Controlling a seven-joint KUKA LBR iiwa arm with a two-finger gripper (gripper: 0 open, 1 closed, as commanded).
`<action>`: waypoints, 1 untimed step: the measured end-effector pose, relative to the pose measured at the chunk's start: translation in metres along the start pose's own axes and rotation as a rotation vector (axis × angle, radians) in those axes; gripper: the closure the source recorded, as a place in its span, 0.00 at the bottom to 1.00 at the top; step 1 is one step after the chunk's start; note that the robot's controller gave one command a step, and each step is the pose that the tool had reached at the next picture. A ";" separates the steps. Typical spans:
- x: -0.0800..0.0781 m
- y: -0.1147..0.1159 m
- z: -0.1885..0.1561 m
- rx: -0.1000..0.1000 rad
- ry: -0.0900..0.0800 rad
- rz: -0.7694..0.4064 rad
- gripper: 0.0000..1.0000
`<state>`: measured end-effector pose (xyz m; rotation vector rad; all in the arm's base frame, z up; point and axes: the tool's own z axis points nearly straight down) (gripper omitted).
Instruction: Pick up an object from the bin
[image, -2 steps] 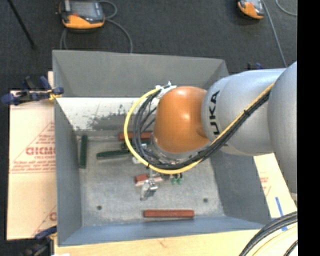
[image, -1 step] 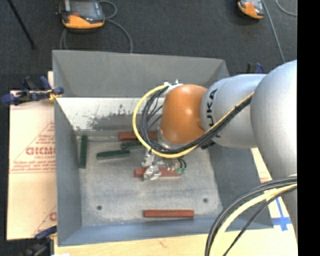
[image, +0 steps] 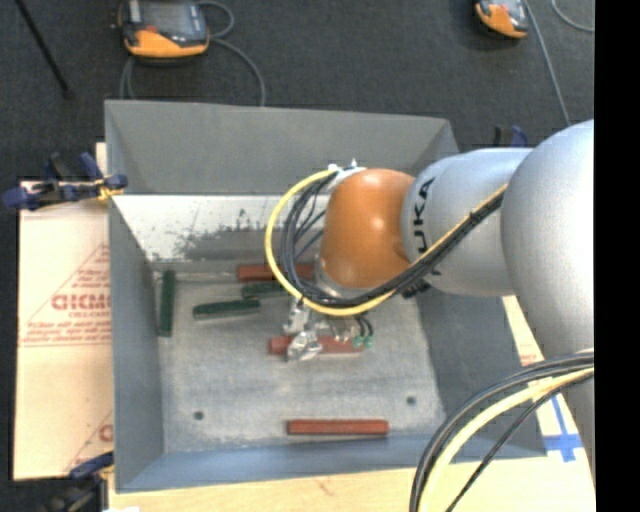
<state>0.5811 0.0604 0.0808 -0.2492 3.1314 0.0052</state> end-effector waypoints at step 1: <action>-0.019 -0.022 -0.142 0.004 -0.006 -0.004 1.00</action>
Offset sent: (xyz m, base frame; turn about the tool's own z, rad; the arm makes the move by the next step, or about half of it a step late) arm 0.0000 0.0000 0.0000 0.0000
